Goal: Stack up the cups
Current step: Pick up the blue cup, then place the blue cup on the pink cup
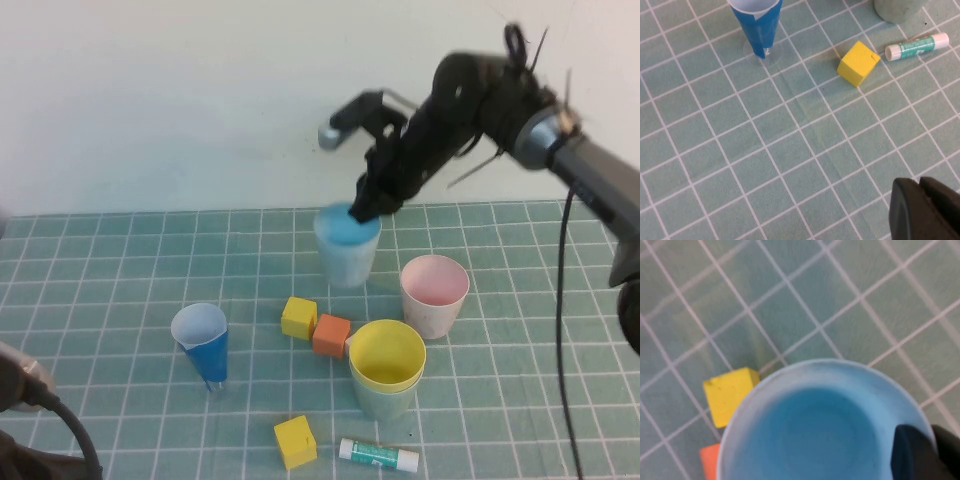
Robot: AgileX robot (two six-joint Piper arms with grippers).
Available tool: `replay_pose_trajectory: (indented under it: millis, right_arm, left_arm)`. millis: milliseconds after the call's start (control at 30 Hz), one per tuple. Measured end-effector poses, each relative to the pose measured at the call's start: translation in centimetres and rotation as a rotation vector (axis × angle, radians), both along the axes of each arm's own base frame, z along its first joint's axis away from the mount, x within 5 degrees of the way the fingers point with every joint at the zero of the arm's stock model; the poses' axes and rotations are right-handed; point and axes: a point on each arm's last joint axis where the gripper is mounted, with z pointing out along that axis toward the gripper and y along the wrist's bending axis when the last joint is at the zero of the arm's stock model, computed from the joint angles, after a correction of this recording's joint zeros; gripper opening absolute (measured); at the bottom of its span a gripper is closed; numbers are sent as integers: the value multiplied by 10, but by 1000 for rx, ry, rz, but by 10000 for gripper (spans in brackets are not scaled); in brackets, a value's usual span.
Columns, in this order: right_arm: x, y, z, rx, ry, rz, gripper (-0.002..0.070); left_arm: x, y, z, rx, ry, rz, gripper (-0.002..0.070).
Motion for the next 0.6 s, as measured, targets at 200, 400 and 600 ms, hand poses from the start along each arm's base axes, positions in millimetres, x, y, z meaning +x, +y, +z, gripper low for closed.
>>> replay_pose_trajectory:
  millis: [200, 400, 600]
  right_arm:
    - [-25, -16, 108, 0, -143, 3, 20]
    - [-59, -41, 153, -96, -164, -42, 19]
    - [-69, -47, 87, -175, -13, -57, 19]
  left_arm:
    - [0, 0, 0, 0, 1, 0, -1]
    - [2, 1, 1, 10, -23, -2, -1]
    - [4, -1, 3, -6, -58, -3, -1]
